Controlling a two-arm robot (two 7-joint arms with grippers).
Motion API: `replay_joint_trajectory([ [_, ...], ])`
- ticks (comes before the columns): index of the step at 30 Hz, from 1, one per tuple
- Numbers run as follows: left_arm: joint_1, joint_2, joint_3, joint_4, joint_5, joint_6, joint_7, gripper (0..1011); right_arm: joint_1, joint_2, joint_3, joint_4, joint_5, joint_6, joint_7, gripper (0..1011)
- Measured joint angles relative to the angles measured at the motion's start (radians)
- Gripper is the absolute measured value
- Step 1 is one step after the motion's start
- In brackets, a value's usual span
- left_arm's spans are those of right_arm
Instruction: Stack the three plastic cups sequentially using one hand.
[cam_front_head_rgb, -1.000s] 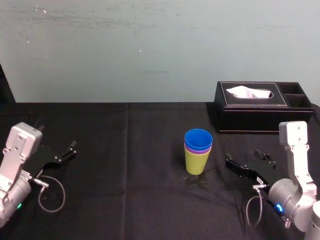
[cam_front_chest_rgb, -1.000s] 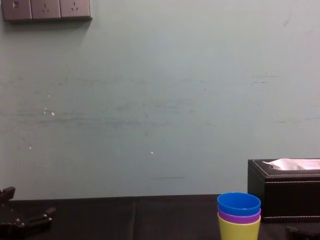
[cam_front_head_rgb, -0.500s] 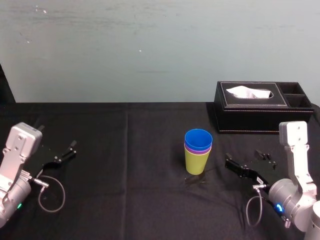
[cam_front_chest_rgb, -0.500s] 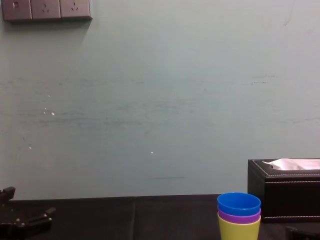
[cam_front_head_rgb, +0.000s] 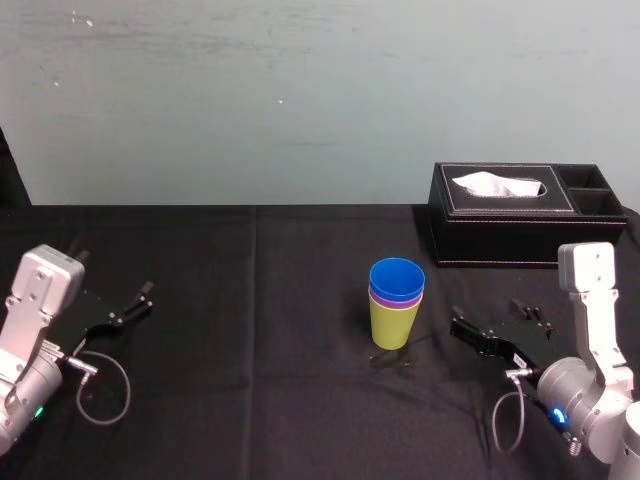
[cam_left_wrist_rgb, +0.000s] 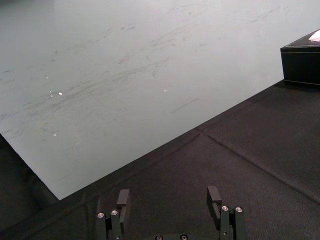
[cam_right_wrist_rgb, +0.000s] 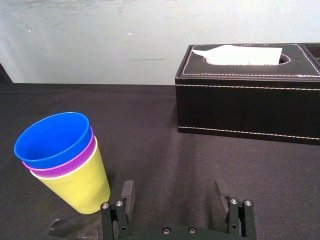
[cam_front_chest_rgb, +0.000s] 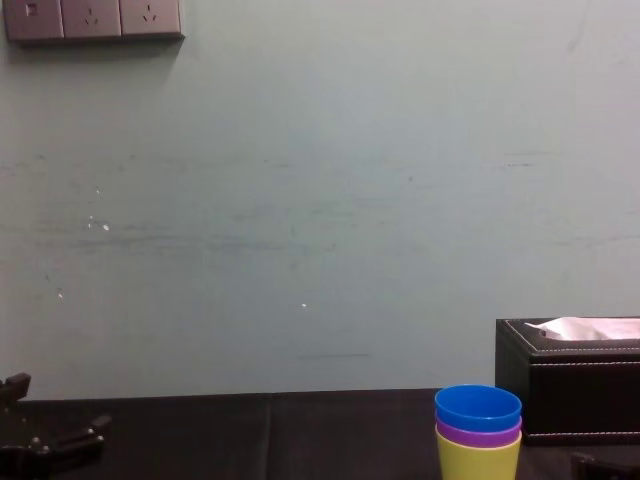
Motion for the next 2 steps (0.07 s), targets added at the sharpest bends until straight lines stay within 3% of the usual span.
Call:
replay_joint_trajectory([
  [2, 0.000, 0.000, 0.000, 0.000, 0.000, 0.000, 0.000, 1001, 0.000, 0.000, 0.000, 0.000, 0.000, 0.000, 0.000, 1004],
])
